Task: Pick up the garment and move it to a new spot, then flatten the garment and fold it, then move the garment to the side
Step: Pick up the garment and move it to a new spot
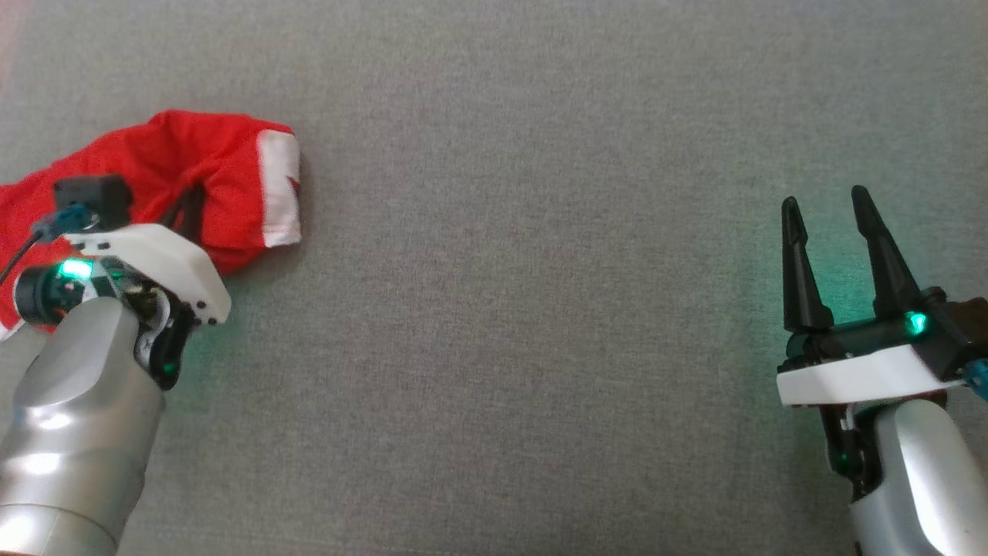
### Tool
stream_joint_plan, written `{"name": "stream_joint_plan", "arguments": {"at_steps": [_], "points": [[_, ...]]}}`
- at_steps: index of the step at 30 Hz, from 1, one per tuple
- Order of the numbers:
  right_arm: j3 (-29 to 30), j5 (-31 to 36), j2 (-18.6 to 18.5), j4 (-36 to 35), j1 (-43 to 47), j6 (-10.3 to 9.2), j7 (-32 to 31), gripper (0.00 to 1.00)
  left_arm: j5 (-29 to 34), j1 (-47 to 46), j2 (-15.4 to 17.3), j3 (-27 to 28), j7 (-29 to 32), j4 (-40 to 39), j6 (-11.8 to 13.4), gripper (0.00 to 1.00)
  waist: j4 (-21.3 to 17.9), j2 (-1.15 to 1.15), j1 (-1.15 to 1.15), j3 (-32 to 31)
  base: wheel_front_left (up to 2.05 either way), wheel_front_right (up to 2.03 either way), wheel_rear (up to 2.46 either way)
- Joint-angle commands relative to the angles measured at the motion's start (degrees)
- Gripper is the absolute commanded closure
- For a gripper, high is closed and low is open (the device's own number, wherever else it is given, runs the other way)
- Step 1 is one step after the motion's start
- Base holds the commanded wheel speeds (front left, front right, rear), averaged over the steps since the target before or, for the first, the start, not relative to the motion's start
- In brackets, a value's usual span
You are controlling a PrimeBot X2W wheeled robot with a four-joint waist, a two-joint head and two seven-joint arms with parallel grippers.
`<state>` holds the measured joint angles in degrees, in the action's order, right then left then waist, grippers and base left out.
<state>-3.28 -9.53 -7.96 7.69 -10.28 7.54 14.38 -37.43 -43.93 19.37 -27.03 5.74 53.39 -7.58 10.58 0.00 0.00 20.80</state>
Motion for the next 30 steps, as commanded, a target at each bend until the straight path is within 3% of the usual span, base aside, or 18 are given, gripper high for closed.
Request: {"name": "stream_joint_plan", "arguments": {"at_steps": [1,5,8,17,30], "points": [[-1.25,0.16,0.30,-1.29,-1.29,-0.05,0.57,0.00,-0.44,-1.49,3.00,1.77,-3.99,-1.37,0.09,1.00,-0.17,0.00,0.00,-1.45,0.00,0.00,0.00],[-1.73,-0.12,1.37,-0.18,-0.78,-0.05,0.60,0.00,-1.21,-2.55,1.74,0.22,-14.32,-5.41,0.09,1.00,-0.92,0.00,0.00,-4.90,0.00,0.00,0.00],[-1.81,-0.25,2.08,0.07,-0.27,-0.05,0.61,0.00,-1.70,-2.53,0.76,-1.77,-17.06,-9.05,0.09,1.00,-1.71,0.00,0.00,-6.90,0.00,0.00,0.00],[-2.40,-0.74,3.49,0.41,0.70,-0.05,0.61,0.00,-1.03,-1.41,-3.43,-7.39,-17.82,-17.88,0.09,1.00,-5.11,0.00,0.00,-9.82,0.00,0.00,0.00],[-3.46,-1.46,4.50,0.41,-1.18,-0.05,0.62,0.00,1.54,-2.78,-14.99,-14.58,-18.14,-20.87,3.24,1.00,-12.09,0.00,0.00,-8.72,0.00,0.00,0.00]]}}
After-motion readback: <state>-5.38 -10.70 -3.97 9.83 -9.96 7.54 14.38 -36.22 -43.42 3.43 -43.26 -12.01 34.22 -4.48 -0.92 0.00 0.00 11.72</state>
